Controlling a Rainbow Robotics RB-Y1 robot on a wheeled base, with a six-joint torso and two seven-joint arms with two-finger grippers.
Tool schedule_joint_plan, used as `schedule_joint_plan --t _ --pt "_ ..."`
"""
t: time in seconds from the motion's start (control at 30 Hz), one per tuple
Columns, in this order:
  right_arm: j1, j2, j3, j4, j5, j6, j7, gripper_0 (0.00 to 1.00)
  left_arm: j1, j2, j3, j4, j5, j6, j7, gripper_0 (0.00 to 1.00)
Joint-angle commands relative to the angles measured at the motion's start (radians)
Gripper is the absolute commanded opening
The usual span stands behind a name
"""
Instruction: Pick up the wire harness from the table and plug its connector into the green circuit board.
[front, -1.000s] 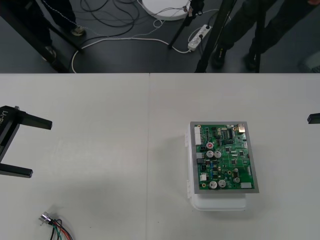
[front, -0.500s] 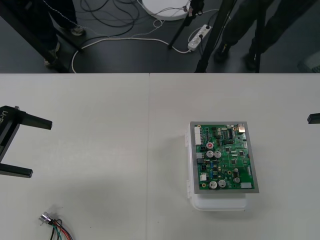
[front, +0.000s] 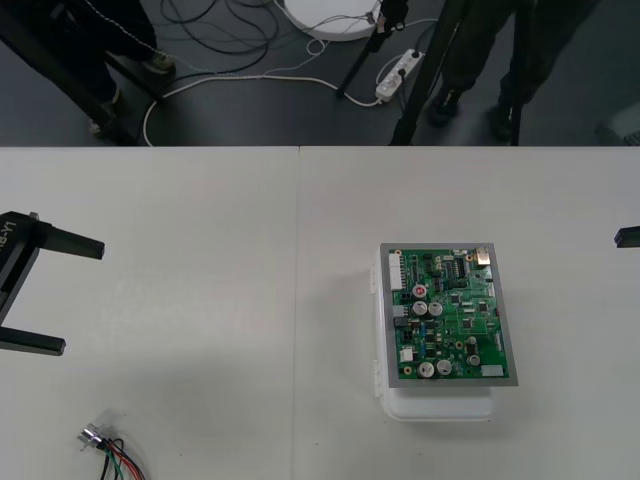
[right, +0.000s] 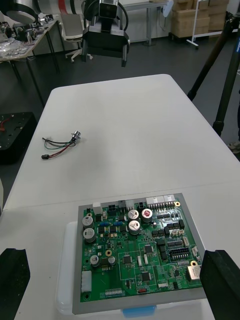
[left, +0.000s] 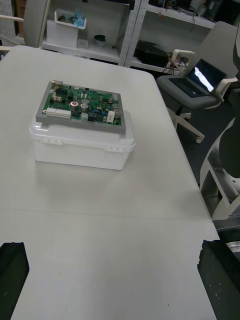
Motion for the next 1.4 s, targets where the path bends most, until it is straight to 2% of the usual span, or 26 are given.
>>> schedule_joint_plan --t 0.03,1.4 --pt "-0.013 0.002 0.012 -0.002 0.003 -0.007 -0.042 1.00 0.018 0.046 0.035 -0.023 -0.004 0.018 -0.016 1.00" --pt "-0.013 0.002 0.012 -0.002 0.003 -0.007 -0.042 1.00 0.018 0.046 0.035 -0.023 -0.004 0.018 -0.016 1.00"
